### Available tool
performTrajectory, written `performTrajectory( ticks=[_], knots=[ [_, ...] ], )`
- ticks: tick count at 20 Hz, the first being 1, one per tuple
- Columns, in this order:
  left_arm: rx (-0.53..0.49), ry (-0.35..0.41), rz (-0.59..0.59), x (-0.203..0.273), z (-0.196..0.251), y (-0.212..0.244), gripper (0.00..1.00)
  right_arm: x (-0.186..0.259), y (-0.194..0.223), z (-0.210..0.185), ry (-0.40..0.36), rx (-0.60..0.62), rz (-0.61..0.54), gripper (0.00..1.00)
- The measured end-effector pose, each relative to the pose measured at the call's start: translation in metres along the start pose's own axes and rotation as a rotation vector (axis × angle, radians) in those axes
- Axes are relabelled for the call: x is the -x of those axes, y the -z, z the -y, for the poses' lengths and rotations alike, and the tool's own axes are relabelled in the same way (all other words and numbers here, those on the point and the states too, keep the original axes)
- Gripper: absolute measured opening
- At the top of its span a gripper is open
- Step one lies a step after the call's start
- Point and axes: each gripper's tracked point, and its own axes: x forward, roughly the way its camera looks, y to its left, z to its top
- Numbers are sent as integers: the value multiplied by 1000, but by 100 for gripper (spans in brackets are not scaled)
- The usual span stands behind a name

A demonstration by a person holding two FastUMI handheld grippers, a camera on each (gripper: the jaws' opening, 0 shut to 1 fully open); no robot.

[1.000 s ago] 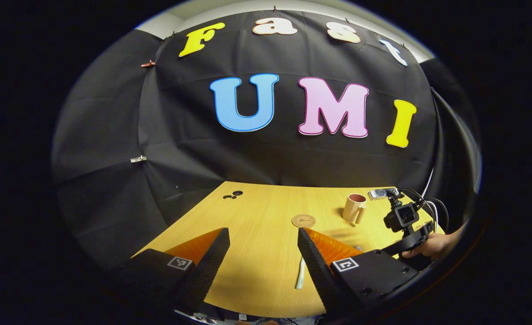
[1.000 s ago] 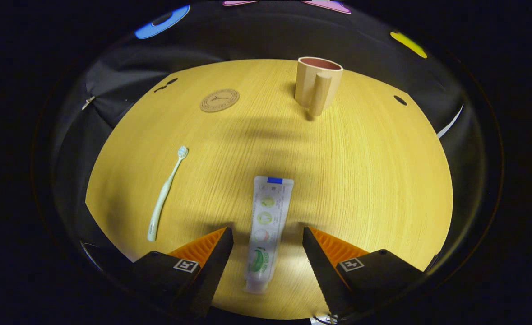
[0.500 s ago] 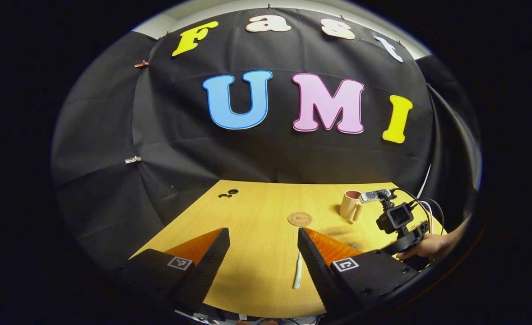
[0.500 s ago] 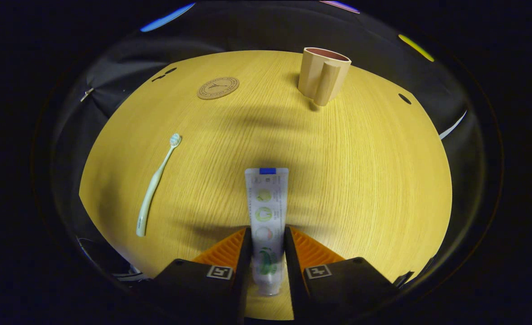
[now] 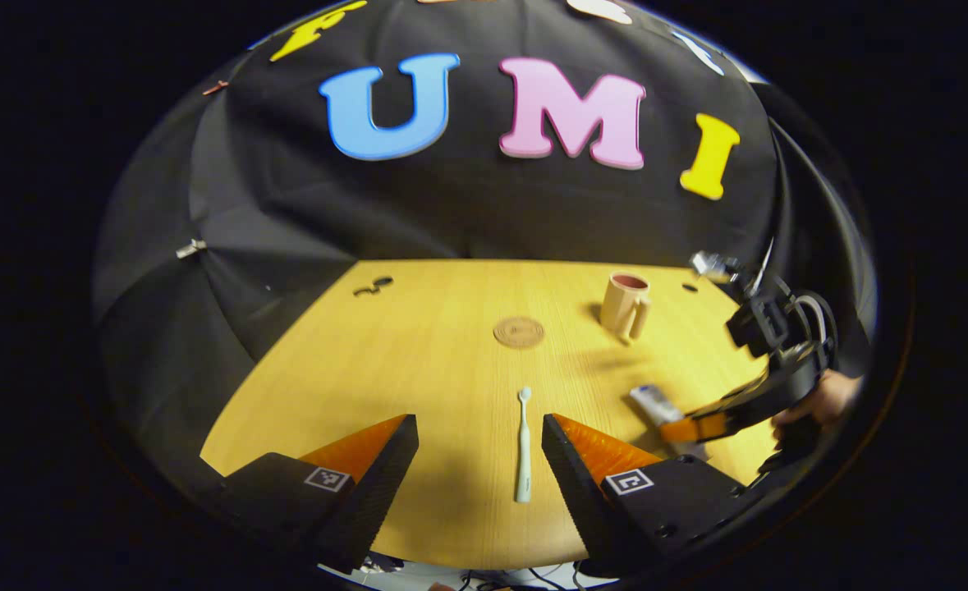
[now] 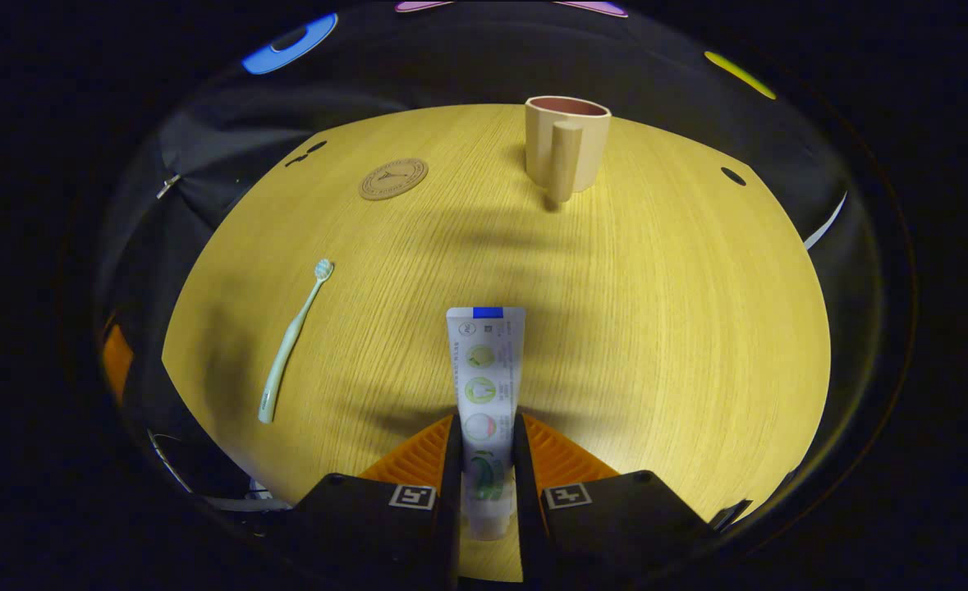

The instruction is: Put the toothbrush and toothpaste on the desktop into the cup, then pick up the cup and place it on the coaster on the desktop.

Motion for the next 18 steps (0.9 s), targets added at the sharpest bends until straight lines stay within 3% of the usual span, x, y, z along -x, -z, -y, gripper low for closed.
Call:
performTrajectory(
  ticks=[7,10,14,17,18],
  knots=[
    [37,68,-311,-86,25,54,98,40,2,20,-29,-41,59,33],
    [2,63,-406,-102,33,74,97,47,14,19,-69,-95,45,33],
    [-54,51,-475,-108,38,87,97,52,26,30,-57,-113,50,33],
    [-115,104,-520,-110,46,89,82,52,29,33,-59,-142,50,33],
    [-142,120,-534,-112,48,88,68,50,29,34,-58,-135,47,33]
  ],
)
